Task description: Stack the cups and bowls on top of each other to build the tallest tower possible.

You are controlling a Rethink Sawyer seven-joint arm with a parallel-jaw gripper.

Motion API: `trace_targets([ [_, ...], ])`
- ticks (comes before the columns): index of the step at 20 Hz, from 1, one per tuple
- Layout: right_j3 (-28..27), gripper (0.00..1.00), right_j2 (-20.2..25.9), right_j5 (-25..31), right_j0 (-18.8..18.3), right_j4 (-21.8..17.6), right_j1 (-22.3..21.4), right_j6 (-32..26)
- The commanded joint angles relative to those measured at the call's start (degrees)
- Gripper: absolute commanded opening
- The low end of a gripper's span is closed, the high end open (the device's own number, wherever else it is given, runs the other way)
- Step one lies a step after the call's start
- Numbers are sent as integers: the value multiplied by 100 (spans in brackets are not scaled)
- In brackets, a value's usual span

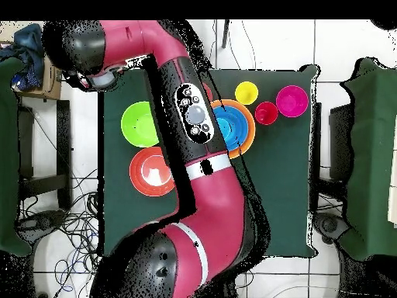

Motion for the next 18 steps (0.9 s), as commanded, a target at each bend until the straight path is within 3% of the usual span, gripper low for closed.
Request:
trace_targets([
  [1, 1646, 100, -780, -620, -247, 125, -531, 687],
  [18, 2972, 100, -1040, -1433, -567, 231, -983, 207],
])
